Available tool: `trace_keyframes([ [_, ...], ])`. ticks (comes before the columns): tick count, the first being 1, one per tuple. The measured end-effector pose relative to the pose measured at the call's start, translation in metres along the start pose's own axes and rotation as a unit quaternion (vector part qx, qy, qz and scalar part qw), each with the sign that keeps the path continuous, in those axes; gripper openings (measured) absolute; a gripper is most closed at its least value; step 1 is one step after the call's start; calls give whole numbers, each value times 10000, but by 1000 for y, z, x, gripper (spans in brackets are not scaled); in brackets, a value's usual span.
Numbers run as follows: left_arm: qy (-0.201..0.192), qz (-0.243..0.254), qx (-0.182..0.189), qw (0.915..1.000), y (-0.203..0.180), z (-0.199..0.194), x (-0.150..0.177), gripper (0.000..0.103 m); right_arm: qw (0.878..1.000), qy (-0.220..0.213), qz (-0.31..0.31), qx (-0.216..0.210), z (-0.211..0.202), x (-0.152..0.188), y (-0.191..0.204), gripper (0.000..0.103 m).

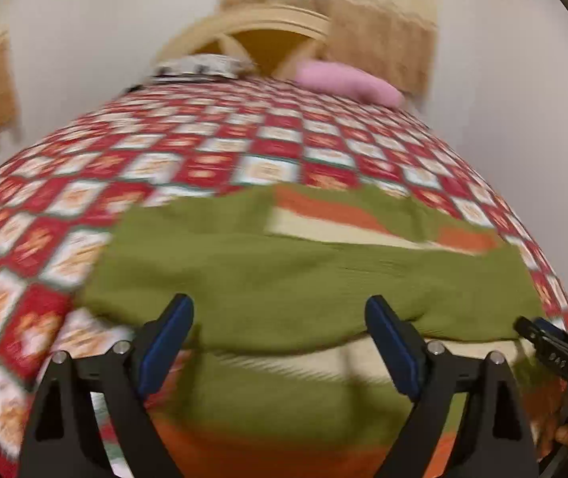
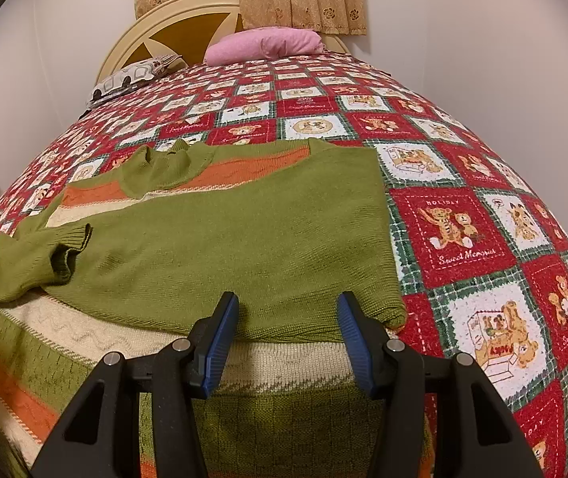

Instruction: Fold small clothes

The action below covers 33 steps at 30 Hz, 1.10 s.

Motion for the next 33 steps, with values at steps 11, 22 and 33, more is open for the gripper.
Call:
trace_keyframes([
  [11, 270, -1952, -69, 9804, 81, 10, 37, 89, 9850, -54, 292, -1700, -34, -25, 84, 61],
  [22, 89, -2434, 282, 9695, 98, 10, 42, 91, 9843, 539, -1182, -1197, 27, -27, 217, 13],
  [33, 41, -2545, 384, 9663, 105, 10, 40, 93, 9755, -1133, -1208, -1448, -106, -109, 215, 8],
])
Point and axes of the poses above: each gripper's, at about its wrist camera, not at the fingertips, and z roughly the way its jaws point, y to its left, x to its underside, the point moved 6 cm from there along z, roughly the way its jaws point, and after that the axes turned 11 degrees about y, right-handed, at the moved point
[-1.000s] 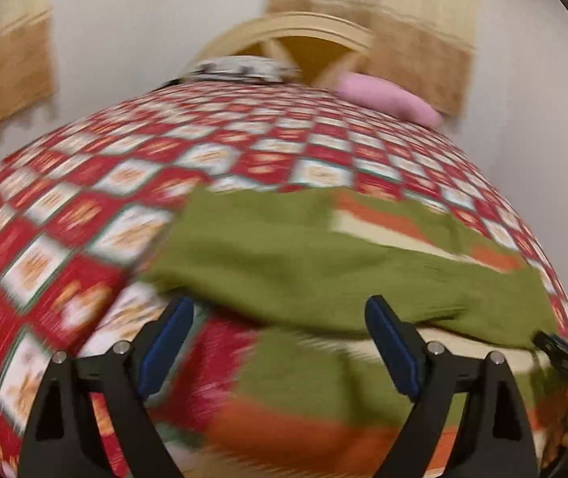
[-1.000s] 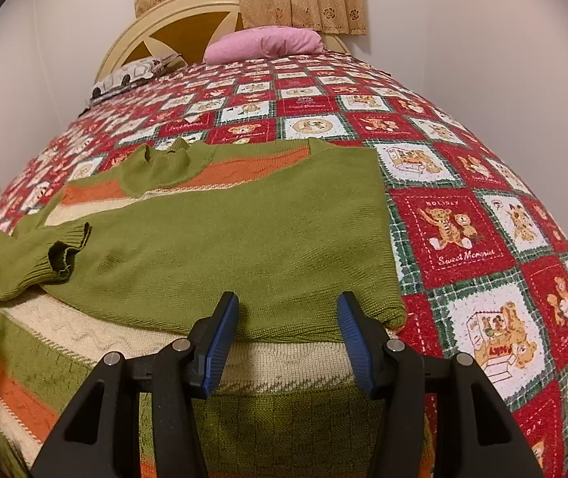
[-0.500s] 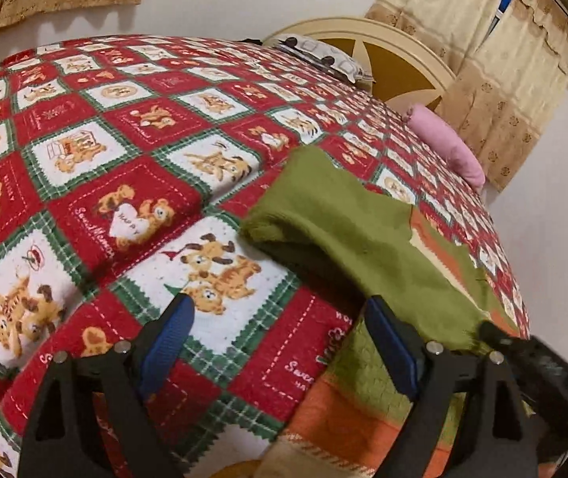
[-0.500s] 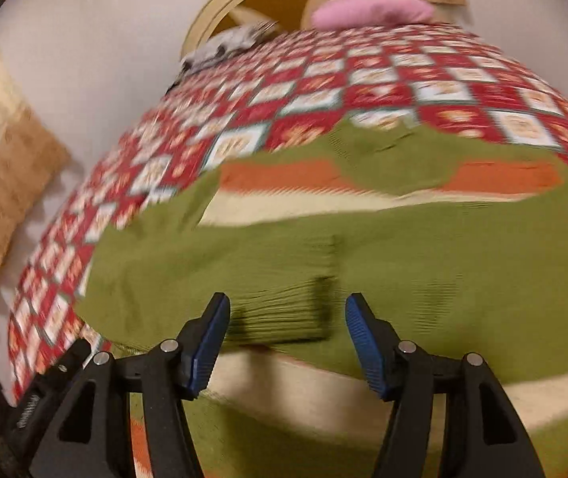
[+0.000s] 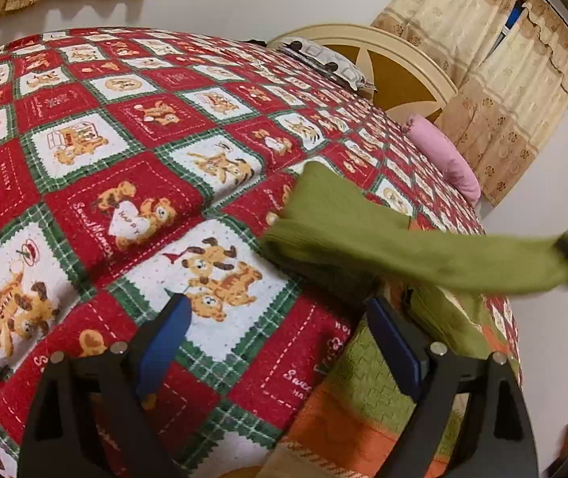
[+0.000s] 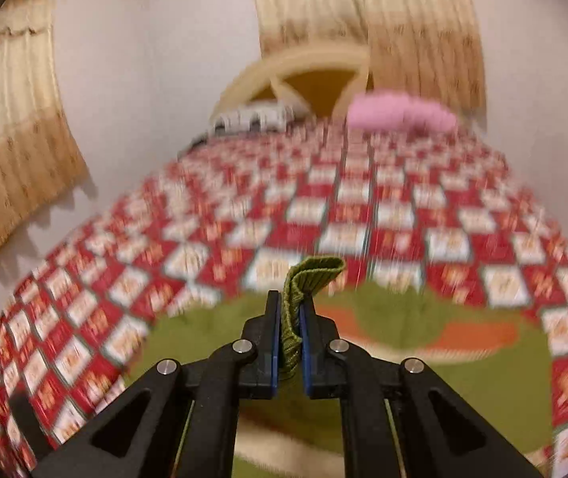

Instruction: Fold small clothes

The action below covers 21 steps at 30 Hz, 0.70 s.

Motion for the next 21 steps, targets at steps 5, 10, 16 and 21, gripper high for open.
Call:
trace_keyframes([
  [5, 5, 24, -36, 10000, -1, 1, 0, 93, 9972, -597, -126, 431, -41, -22, -17, 6],
  [10, 10, 41, -63, 10000, -2, 1, 0, 94, 9946, -453, 21, 938, -44, -5, -69, 6],
  [16, 34, 114, -130, 9998, -4, 4, 0, 96, 9946, 553, 872, -63, 5, 56, -99, 21],
  [21, 11, 71, -52, 10000, -3, 3, 1, 96, 9860, 1265, 1053, -248, 66, 94, -85, 68],
])
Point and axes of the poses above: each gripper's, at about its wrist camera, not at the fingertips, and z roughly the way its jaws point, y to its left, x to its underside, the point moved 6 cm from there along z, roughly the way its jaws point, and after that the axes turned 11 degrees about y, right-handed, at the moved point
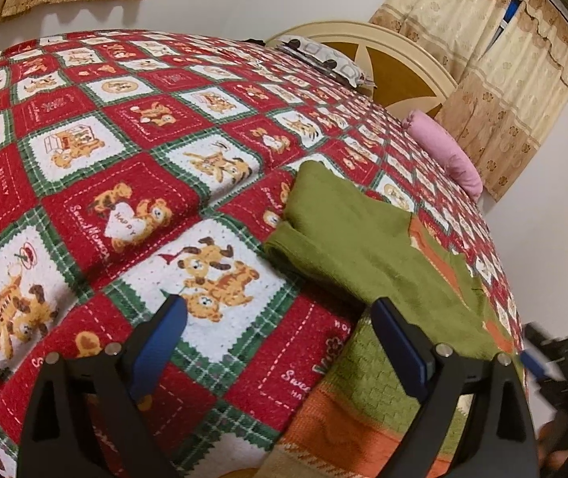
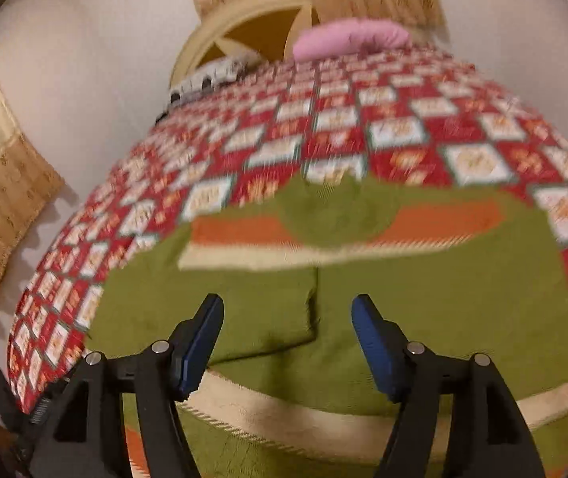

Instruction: Fold small clothes

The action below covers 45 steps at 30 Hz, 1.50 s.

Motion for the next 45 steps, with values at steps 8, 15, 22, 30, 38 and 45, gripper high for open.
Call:
trace_keyframes([
  [8, 28, 32, 29, 10000, 1, 0, 1, 99, 9904, 342, -1026, 857, 40, 1, 42, 11],
  [15, 35, 34, 55, 10000, 1, 0, 1, 100, 9824, -1296, -1145, 709, -79, -50, 76, 11],
  [22, 58, 85, -25, 9999, -1, 3, 0, 101, 9680, -1785, -1201, 1291, -118, -61, 57, 11],
  [30, 94, 209, -219, 9995, -5, 6, 2, 102, 9778, -1122, -529, 1689, -72, -38, -27, 11],
  [38, 96, 218, -236, 9994, -6, 6, 2, 103, 9616, -71, 145, 2740, -27, 11, -114, 29],
  [45, 82, 235, -277, 9993, -7, 6, 2, 103, 9546, -1010, 1229, 2520, -93, 34, -147, 29],
])
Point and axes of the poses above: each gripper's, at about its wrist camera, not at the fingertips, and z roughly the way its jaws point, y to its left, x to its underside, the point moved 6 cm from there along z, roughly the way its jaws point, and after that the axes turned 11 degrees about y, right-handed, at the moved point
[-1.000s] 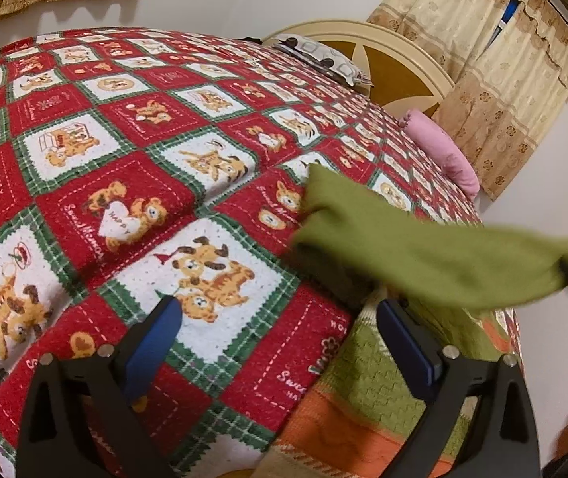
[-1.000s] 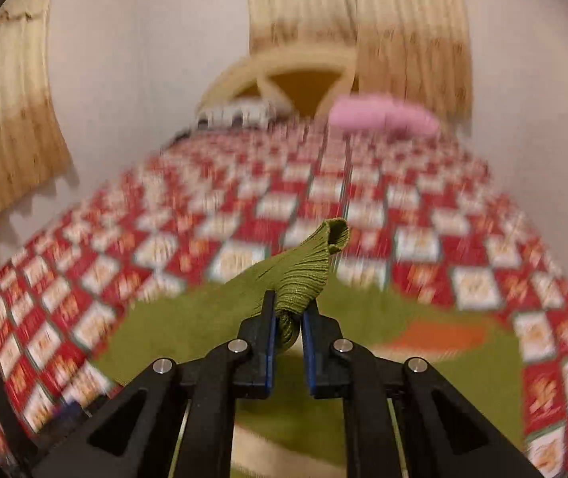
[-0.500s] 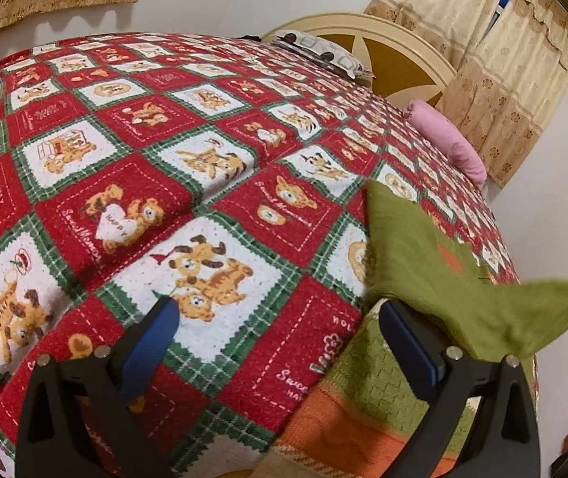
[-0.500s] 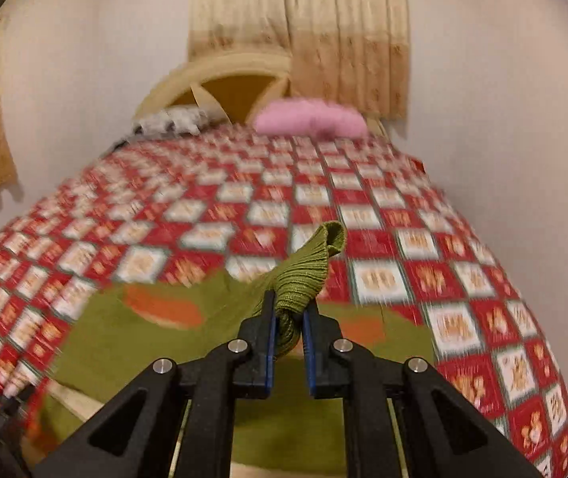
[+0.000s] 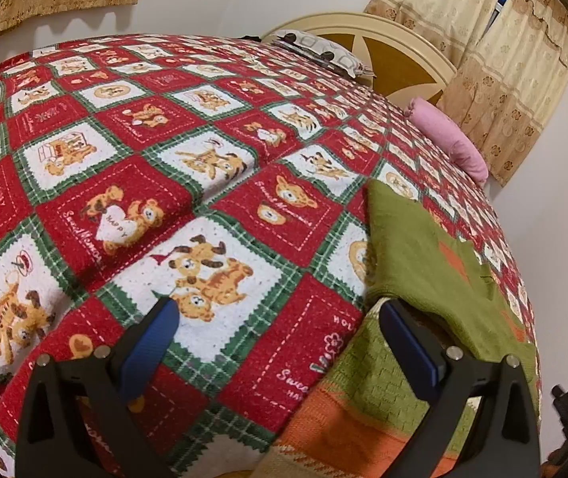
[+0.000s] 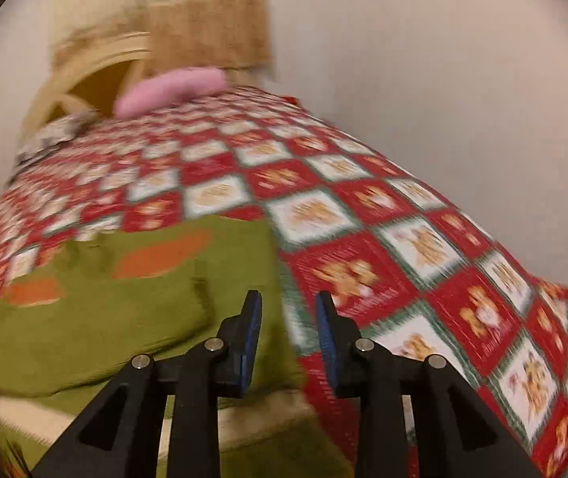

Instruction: Fold small clothes

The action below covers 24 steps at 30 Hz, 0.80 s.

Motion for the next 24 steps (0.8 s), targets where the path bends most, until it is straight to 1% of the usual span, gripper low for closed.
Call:
trace_keyframes([
  [1, -5, 7, -16, 10000, 0, 0, 0, 103, 9996, 30, -232, -166, 0, 0, 11, 29],
  [2, -13, 7, -18, 10000, 0, -1, 0, 103, 9974, 130, -493, -512, 2, 1, 27, 29],
  [3, -23, 0, -5, 10000, 0, -2, 0, 103, 9946, 215, -626, -795, 4, 3, 38, 29],
  [4, -39, -20, 28, 10000, 1, -3, 0, 103, 9931, 251, -705, -908, 7, 3, 49, 29],
  [5, -51, -37, 49, 10000, 1, -3, 1, 103, 9925, 258, -772, -912, 10, 4, 55, 29],
  [7, -50, -41, 32, 10000, 1, -3, 1, 103, 9906, 412, -964, -877, 24, 7, 71, 29],
  [9, -31, 16, -73, 10000, -2, -1, 2, 103, 9880, 758, -906, -999, 44, 16, 79, 29],
  [10, -19, 36, -104, 9999, -2, -1, 2, 103, 9858, 1007, -872, -1026, 57, 21, 79, 30],
  [11, -7, 47, -124, 9999, -3, 0, 2, 103, 9859, 925, -852, -1108, 53, 20, 78, 34],
  [12, 1, 51, -136, 9999, -3, 1, 2, 103, 9840, 1031, -829, -1195, 56, 17, 78, 36],
  [14, 18, 73, -153, 9999, -4, 2, 2, 103, 9831, 1118, -897, -1140, 54, 15, 78, 36],
  [15, 18, 73, -148, 9999, -4, 1, 2, 103, 9834, 1147, -977, -1012, 46, 18, 76, 36],
  [16, 15, 59, -116, 9999, -3, 1, 2, 103, 9845, 1083, -970, -982, 35, 19, 72, 36],
  [18, 0, 15, -24, 10000, -3, 1, 2, 103, 9842, 879, -924, -1232, 15, 23, 63, 36],
  [19, -7, -9, 45, 10000, -2, 0, 2, 103, 9826, 747, -947, -1413, -6, 29, 56, 38],
  [20, -3, -10, 85, 10000, -2, 0, 2, 103, 9824, 664, -990, -1440, -19, 33, 51, 41],
  [22, 22, 51, 171, 9998, -2, -3, 3, 103, 9839, 441, -1064, -1365, -47, 46, 31, 44],
  [24, 59, 190, 328, 9993, -5, -7, 6, 103, 9854, 323, -1039, -1313, -64, 55, 16, 44],
])
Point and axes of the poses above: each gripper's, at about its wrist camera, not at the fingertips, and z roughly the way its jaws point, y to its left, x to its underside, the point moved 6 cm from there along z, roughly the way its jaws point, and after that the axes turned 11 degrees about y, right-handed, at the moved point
